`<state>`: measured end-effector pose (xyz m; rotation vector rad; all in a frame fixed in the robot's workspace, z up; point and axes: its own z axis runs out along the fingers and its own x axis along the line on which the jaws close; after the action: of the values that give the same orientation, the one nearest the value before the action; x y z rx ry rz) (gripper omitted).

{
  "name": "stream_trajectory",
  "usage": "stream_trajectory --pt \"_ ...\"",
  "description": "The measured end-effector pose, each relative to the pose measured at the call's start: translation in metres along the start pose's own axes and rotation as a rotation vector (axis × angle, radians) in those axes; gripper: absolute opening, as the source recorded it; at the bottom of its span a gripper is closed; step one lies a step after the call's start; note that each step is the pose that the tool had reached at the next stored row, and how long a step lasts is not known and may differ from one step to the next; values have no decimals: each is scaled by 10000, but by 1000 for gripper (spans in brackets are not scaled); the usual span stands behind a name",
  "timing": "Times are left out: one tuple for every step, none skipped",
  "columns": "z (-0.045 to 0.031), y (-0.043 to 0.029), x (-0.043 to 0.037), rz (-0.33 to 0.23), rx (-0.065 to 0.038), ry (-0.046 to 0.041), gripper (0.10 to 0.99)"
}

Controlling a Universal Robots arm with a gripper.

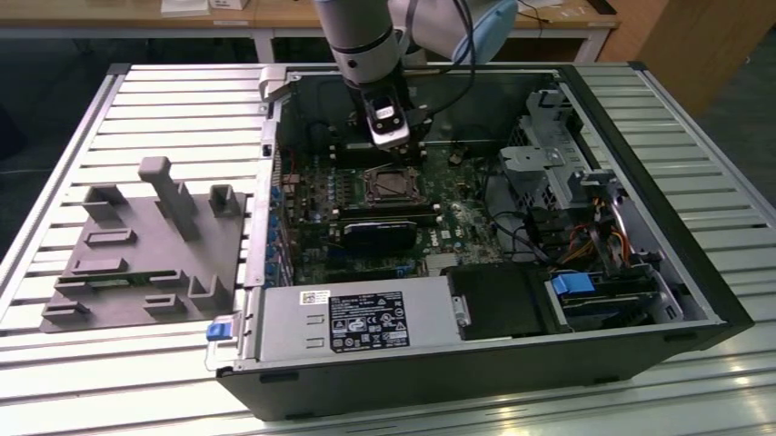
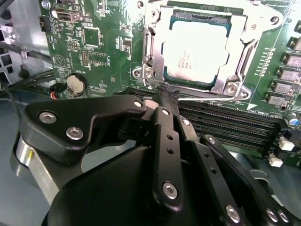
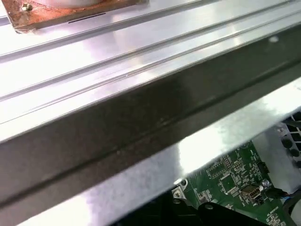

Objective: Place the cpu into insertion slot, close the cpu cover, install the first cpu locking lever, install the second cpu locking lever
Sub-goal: 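Install the first cpu locking lever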

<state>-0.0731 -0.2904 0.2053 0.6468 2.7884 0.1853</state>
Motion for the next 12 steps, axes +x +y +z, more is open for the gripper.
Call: stream_trajectory --pt "0 0 0 -22 -5 5 106" --pt "-1 0 0 -66 -14 14 106" --pt "-1 1 0 -123 -27 26 106" --pt "-2 1 1 -199 -46 41 106" --pt "-1 1 1 -290 -68 58 106" --pt "0 2 1 -397 -96 78 106" --pt "0 2 2 -507 -122 100 106" --pt "1 2 2 -744 -179 145 106" --pt "3 2 3 -873 -211 170 106" --pt "4 2 3 -1021 -248 198 106" --pt "6 2 3 -1146 -277 222 106" --pt "8 2 4 -1255 -302 241 106"
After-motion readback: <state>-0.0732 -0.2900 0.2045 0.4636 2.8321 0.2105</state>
